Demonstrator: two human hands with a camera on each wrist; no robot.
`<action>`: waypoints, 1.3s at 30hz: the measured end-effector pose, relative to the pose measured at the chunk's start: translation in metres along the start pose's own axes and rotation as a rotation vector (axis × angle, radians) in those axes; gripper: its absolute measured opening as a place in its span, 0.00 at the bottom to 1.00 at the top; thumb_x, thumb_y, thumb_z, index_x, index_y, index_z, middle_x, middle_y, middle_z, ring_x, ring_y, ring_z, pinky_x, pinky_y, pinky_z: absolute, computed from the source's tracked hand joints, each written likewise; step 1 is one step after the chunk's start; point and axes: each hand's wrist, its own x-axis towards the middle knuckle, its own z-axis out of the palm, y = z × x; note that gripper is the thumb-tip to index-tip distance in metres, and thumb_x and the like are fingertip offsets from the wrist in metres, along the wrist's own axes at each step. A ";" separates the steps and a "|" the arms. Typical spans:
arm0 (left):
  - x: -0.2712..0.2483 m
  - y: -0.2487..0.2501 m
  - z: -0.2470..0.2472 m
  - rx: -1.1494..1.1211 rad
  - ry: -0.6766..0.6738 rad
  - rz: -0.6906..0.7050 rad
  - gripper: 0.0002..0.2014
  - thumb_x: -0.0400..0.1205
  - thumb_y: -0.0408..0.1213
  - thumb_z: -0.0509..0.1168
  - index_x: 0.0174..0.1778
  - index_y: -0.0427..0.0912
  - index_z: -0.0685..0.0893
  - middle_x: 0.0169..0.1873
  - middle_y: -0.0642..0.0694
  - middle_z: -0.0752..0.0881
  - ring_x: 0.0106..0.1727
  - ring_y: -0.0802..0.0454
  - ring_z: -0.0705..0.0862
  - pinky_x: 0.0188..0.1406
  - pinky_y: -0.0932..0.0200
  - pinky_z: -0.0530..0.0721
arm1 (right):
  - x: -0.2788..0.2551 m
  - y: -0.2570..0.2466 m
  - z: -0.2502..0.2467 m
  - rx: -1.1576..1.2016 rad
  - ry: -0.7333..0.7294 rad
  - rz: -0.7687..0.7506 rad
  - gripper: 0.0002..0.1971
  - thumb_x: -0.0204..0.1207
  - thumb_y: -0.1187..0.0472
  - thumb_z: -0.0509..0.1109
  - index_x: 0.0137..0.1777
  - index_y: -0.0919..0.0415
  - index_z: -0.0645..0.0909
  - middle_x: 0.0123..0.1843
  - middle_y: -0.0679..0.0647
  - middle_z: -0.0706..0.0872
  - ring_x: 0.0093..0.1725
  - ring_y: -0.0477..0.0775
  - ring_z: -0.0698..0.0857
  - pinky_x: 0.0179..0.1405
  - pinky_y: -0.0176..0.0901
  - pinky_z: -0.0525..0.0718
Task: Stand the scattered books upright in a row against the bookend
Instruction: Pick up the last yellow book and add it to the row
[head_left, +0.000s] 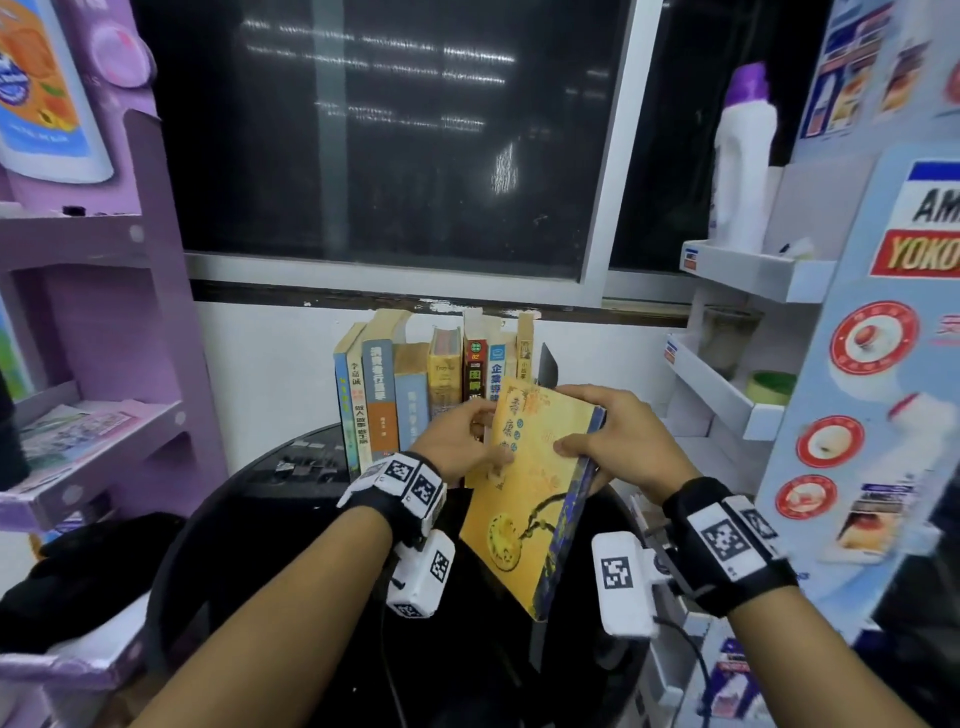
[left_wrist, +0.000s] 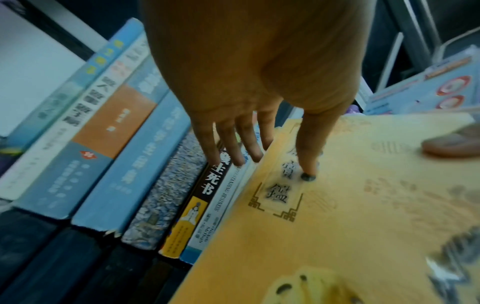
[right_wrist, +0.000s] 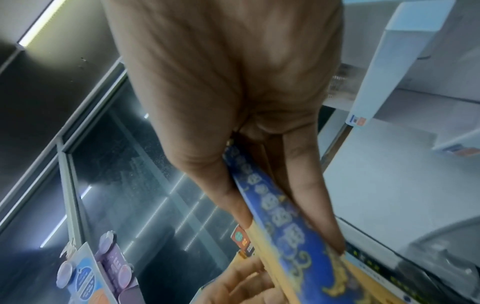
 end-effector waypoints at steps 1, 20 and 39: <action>0.003 0.004 0.003 0.076 0.097 0.064 0.29 0.74 0.39 0.76 0.71 0.46 0.75 0.62 0.51 0.82 0.59 0.57 0.79 0.61 0.61 0.76 | 0.000 0.000 -0.004 -0.020 0.022 -0.002 0.29 0.72 0.73 0.75 0.71 0.52 0.78 0.51 0.57 0.89 0.36 0.57 0.92 0.25 0.56 0.90; 0.085 0.030 0.024 0.830 0.454 0.406 0.42 0.69 0.54 0.72 0.77 0.43 0.65 0.74 0.45 0.69 0.78 0.46 0.62 0.83 0.45 0.51 | 0.034 0.008 -0.055 -0.288 0.230 -0.034 0.25 0.71 0.72 0.73 0.67 0.52 0.79 0.43 0.52 0.86 0.32 0.54 0.90 0.22 0.52 0.89; 0.112 -0.010 0.042 1.014 0.589 0.412 0.51 0.65 0.62 0.68 0.79 0.36 0.61 0.73 0.39 0.67 0.79 0.41 0.62 0.82 0.38 0.47 | 0.052 0.008 -0.053 -0.301 0.259 -0.117 0.25 0.71 0.69 0.74 0.66 0.49 0.80 0.46 0.51 0.88 0.39 0.54 0.89 0.27 0.54 0.90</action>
